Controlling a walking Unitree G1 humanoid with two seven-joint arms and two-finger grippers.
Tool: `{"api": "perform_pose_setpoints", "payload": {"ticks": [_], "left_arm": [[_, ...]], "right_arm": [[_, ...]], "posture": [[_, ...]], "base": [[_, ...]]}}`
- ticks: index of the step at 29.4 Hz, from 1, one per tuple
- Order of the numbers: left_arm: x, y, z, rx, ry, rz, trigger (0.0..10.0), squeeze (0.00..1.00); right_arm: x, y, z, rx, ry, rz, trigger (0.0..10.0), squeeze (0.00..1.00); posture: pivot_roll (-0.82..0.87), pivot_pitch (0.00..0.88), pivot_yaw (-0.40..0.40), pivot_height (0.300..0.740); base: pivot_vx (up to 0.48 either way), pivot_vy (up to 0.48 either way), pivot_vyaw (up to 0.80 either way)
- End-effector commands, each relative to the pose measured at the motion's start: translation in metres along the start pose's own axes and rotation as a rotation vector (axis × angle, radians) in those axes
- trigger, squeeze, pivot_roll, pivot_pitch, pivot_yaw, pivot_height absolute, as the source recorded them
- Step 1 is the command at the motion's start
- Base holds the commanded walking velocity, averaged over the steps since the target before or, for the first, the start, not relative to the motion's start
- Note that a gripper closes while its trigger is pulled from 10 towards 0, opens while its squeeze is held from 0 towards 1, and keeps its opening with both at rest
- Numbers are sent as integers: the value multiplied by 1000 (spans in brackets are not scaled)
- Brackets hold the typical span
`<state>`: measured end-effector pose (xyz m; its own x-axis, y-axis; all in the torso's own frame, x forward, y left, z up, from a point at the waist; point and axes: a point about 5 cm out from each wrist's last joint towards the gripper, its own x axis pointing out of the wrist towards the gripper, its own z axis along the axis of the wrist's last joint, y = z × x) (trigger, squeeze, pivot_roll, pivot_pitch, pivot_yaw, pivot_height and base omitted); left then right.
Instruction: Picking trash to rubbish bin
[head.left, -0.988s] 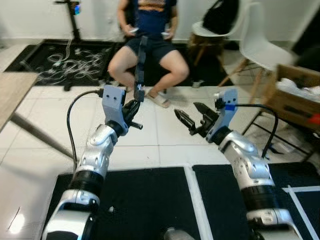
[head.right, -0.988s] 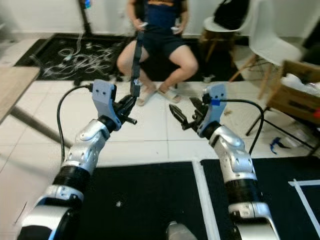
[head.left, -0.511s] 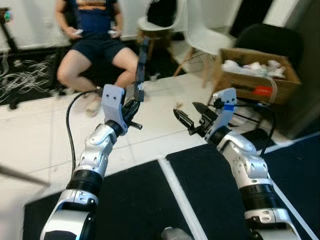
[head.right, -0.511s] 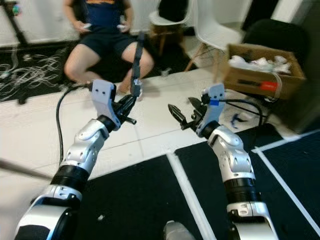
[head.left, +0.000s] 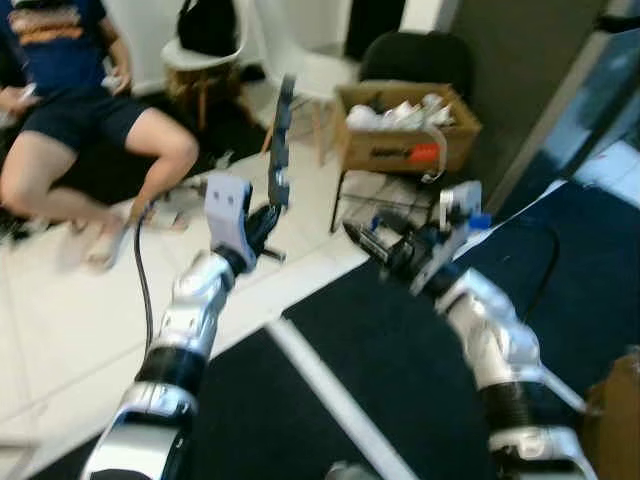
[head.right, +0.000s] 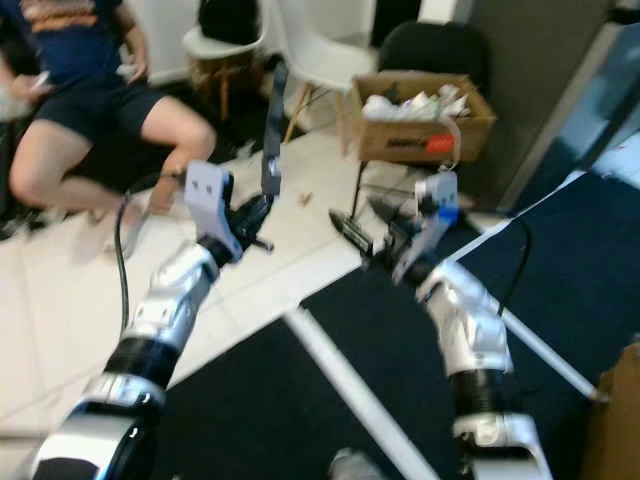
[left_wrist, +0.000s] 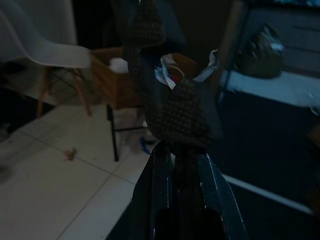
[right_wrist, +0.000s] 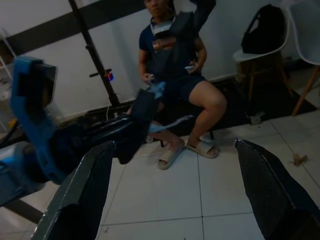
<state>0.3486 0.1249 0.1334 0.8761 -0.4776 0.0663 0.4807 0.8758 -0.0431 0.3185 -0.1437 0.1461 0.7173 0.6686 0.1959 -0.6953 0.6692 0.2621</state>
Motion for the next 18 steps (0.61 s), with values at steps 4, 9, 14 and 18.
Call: {"api": "perform_pose_setpoints", "payload": {"ticks": [4, 9, 14, 18], "left_arm": [[0, 0, 0, -3, 3, -6, 10000, 0], [0, 0, 0, -4, 2, -7, 10000, 0], [0, 0, 0, -8, -1, -8, 10000, 0], [-1, 1, 0, -19, -4, -6, 10000, 0]], "right_arm": [[-2, 2, -3, -16, 29, 32, 10000, 0], [-2, 2, -3, -19, 27, 36, 10000, 0], [-2, 1, -3, -23, 25, 41, 10000, 0], [-2, 2, -2, -70, 40, 67, 10000, 0]], "posture": [[-34, 0, -3, 740], [-33, 0, -3, 740], [-33, 0, -2, 740], [-32, 0, -1, 740]], "base": [[0, 0, -800], [0, 0, -800], [0, 0, -800], [0, 0, -800]]}}
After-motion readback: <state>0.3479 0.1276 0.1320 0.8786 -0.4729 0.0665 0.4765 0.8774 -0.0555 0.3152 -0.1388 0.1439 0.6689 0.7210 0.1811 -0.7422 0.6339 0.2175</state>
